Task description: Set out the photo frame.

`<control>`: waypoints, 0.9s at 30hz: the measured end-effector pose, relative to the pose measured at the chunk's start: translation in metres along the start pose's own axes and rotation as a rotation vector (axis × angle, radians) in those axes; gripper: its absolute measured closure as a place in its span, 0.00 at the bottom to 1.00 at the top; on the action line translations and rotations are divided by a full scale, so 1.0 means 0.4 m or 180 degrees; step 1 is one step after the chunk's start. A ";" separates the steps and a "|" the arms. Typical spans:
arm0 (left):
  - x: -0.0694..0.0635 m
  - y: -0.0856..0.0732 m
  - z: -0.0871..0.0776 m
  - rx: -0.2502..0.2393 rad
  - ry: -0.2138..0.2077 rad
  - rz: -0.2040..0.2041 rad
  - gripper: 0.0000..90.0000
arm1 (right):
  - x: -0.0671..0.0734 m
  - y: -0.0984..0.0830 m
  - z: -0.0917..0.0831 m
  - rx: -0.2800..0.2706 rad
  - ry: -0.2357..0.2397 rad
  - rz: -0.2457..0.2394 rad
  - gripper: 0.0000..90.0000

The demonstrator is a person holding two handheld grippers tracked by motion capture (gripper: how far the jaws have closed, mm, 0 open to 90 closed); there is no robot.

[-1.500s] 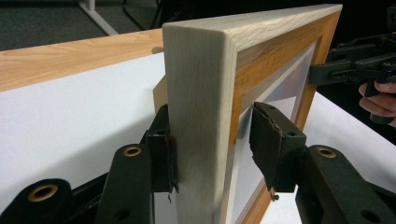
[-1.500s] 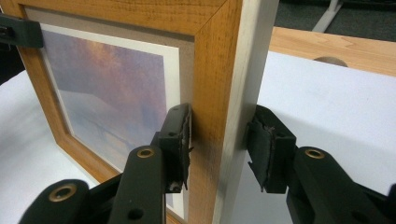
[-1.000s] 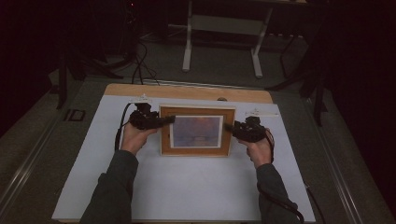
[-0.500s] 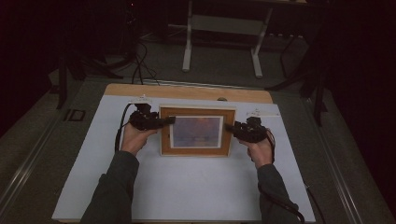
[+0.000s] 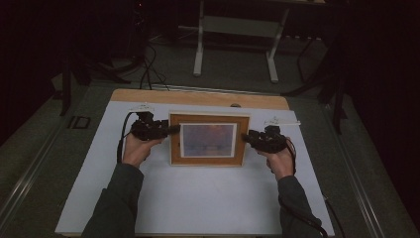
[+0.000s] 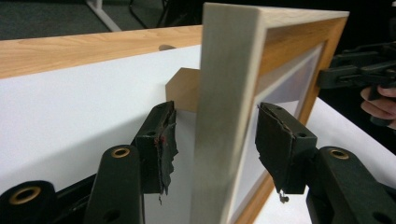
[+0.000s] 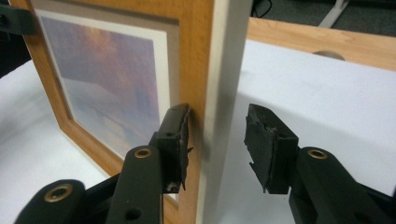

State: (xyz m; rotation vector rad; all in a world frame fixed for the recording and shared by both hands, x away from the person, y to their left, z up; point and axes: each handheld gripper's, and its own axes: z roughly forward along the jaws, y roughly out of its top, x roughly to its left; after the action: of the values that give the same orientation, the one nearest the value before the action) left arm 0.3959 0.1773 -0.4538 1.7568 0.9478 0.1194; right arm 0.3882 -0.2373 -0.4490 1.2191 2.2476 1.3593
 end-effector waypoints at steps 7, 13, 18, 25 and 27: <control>-0.008 -0.022 -0.041 -0.0053 -0.0019 0.0094 0.55 | -0.012 -0.016 -0.009 0.0099 0.0026 -0.0034 0.64; -0.002 -0.047 -0.088 -0.0130 0.0063 0.0039 0.55 | -0.019 -0.028 -0.018 0.0139 0.0030 -0.0046 0.64; 0.004 -0.069 -0.121 -0.0140 0.0182 -0.0001 0.55 | -0.025 -0.038 -0.022 0.0167 0.0050 -0.0053 0.64; 0.008 -0.110 -0.148 -0.0016 0.0406 -0.0030 0.55 | -0.033 -0.050 -0.030 0.0200 0.0024 -0.0048 0.64; 0.008 -0.123 -0.152 0.0009 0.0460 -0.0060 0.55 | -0.037 -0.055 -0.031 0.0214 0.0017 -0.0038 0.65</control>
State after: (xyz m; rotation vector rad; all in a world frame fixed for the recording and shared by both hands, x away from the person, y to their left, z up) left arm 0.3407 0.2304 -0.4712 1.7595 1.0688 0.2354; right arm 0.3785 -0.2608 -0.4636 1.2228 2.3181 1.2939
